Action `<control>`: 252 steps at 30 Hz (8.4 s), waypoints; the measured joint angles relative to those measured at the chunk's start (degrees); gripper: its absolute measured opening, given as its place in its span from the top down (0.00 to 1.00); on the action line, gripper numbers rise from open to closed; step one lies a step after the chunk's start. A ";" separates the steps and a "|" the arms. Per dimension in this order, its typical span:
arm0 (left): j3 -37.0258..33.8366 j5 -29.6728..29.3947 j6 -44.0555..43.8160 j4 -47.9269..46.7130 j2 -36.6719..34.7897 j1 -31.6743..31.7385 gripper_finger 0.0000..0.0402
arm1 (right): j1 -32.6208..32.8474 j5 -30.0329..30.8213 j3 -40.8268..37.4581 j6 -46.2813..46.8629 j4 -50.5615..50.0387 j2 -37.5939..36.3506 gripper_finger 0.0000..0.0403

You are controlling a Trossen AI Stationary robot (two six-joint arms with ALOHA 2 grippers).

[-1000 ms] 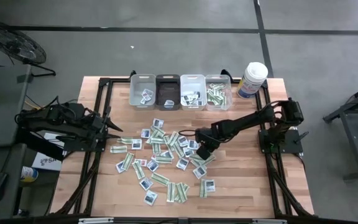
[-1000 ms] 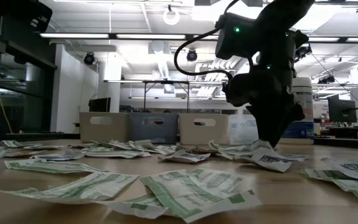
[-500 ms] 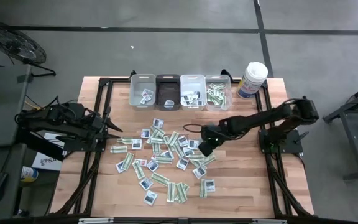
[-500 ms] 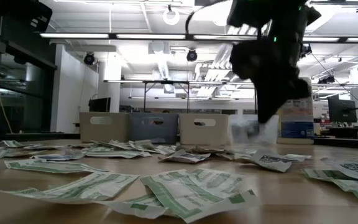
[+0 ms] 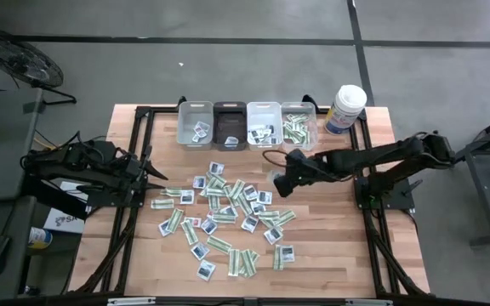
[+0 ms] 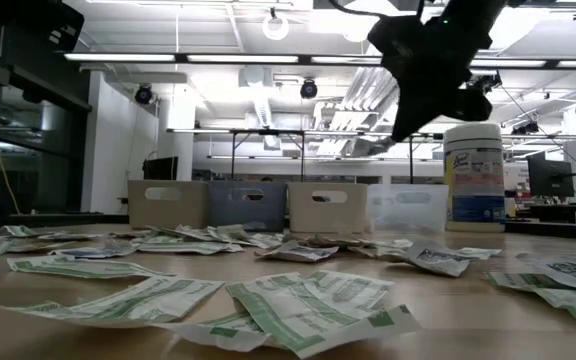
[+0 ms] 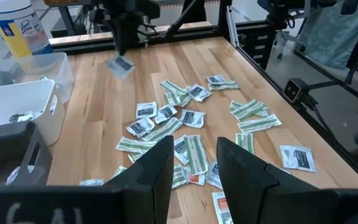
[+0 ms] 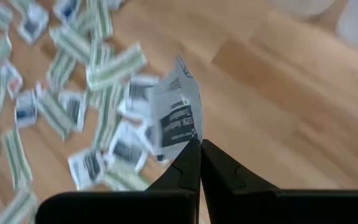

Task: Pick & Place First Aid Supplies
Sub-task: Put the black towelette pack into the white bin

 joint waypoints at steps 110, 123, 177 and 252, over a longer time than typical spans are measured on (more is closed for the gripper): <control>0.00 -6.58 -4.39 -1.30 0.02 0.01 0.70 | 5.04 -8.76 0.07 -34.28 15.29 9.96 0.61; 0.02 -6.40 -4.59 -1.28 0.02 -0.01 0.70 | 11.69 -4.52 0.07 -35.73 11.50 10.33 0.57; 0.02 -7.64 -6.08 -2.78 0.02 0.02 0.70 | 2.28 -9.41 1.48 -46.44 13.07 27.36 0.68; 0.02 -8.61 -6.11 -3.88 0.02 0.01 0.70 | -1.04 3.05 24.68 -46.80 -15.69 25.70 1.00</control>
